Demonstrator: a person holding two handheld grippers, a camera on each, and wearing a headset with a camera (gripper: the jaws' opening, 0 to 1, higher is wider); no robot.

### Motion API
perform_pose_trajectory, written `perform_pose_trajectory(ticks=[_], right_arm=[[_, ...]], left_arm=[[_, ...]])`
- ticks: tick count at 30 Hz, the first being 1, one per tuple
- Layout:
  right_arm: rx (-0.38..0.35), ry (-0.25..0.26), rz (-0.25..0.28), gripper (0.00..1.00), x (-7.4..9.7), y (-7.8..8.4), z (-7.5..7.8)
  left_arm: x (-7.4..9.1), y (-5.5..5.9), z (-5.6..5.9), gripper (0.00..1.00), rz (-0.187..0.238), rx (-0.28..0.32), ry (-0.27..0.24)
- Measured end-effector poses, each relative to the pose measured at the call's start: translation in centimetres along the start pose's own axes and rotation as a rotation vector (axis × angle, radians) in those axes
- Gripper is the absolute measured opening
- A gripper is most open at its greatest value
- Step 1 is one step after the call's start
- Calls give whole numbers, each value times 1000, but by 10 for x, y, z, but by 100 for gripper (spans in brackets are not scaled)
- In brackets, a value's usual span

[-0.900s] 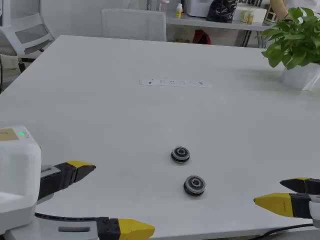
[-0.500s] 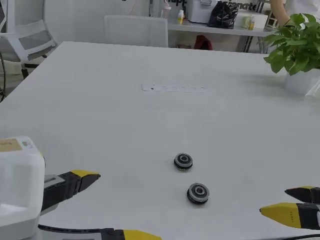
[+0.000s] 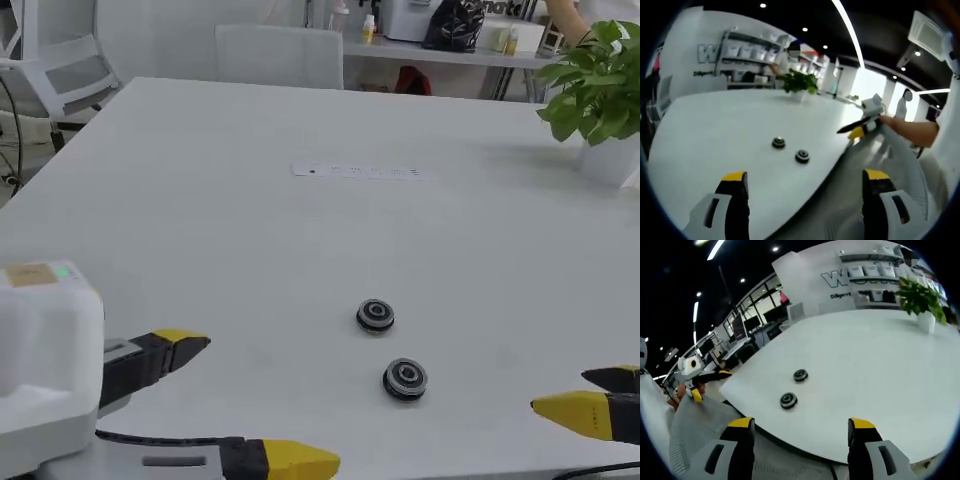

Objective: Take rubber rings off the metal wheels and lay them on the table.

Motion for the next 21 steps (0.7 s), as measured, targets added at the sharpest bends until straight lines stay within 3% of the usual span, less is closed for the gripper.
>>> perform_pose_trajectory(ticks=[9,21], right_arm=[[-9,18,3,73,0,0,1],[-18,25,8,74,0,0,2]], left_arm=[[0,-1,2,97,19,21,23],[-2,0,5,100,5,24,49]])
Point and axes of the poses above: the centre of the closed fingertips' face, and the gripper's own axes: x roughly backward along the fingers, z roughly to its right, y roughly out of its underside, the point moved 6 cm from there along x, roughly backward along the fingers, and after that the axes turned 6 degrees about z, right-handed, at the moved point
